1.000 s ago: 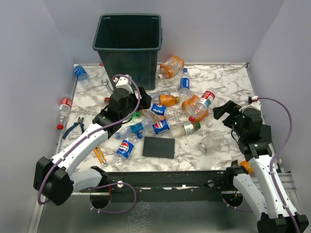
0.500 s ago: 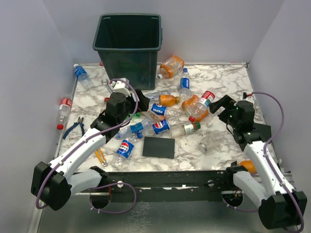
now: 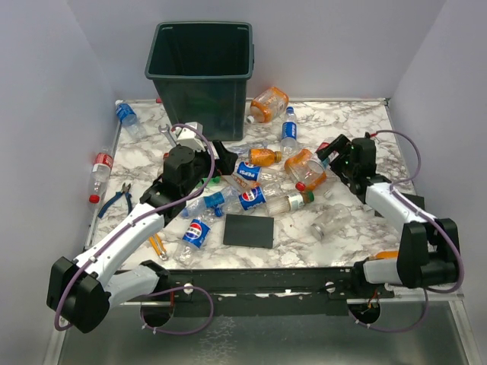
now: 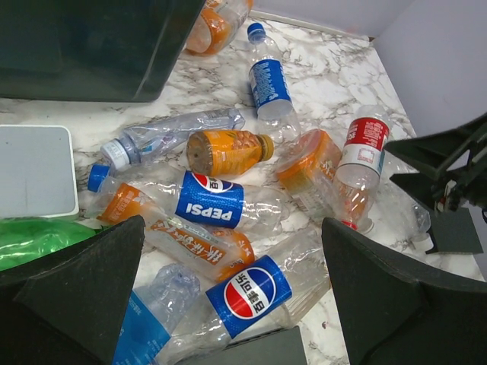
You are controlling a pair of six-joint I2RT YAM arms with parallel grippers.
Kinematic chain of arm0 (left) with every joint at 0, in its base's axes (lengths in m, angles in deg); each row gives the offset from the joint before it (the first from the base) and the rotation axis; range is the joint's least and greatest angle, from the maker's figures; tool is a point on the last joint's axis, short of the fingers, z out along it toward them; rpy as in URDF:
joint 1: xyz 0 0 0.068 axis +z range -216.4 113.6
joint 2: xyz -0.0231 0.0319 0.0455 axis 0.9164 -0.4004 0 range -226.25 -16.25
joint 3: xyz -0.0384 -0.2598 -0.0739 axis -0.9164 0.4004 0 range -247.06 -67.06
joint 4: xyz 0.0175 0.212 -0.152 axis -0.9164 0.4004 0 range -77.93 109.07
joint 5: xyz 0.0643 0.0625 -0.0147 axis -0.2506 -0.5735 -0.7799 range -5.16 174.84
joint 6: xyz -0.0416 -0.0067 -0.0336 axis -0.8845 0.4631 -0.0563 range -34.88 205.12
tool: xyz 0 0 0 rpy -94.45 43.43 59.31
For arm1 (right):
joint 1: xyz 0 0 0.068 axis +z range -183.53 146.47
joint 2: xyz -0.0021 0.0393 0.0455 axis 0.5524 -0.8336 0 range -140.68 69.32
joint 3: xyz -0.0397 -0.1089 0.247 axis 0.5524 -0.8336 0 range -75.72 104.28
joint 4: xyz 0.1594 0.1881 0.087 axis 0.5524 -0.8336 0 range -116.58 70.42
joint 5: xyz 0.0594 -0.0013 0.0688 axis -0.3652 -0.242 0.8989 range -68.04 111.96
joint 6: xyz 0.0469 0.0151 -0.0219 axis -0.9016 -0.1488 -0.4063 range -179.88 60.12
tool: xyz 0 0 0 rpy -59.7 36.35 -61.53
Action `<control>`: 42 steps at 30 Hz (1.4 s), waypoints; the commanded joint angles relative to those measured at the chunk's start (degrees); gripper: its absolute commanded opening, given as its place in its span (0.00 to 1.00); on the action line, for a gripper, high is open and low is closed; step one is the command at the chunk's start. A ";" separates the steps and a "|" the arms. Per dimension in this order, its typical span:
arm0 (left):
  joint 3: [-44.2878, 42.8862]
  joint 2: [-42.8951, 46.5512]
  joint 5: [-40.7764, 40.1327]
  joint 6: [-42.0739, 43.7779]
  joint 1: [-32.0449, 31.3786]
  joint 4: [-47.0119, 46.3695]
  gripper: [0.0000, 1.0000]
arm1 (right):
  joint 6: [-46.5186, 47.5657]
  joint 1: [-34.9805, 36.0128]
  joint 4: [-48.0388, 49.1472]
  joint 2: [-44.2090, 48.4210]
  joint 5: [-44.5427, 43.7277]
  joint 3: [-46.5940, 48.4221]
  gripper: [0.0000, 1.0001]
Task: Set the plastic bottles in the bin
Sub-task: Pick up the plastic bottle at the center of the board.
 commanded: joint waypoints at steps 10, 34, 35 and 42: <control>0.76 0.74 3.06 0.82 0.09 -1.29 0.99 | -3.97 -3.10 3.66 -17.71 5.59 13.27 0.95; 2.84 -4.36 14.71 -6.97 0.04 -11.37 0.99 | -11.17 -3.24 13.98 5.50 14.56 1.56 0.42; 2.73 -5.26 18.44 -8.16 -0.15 -13.66 0.99 | -12.33 -3.23 16.54 8.40 15.79 -0.80 0.42; -4.94 -16.58 30.97 -6.93 -9.29 -17.73 0.99 | -24.54 -3.20 36.10 22.62 22.30 -17.24 0.42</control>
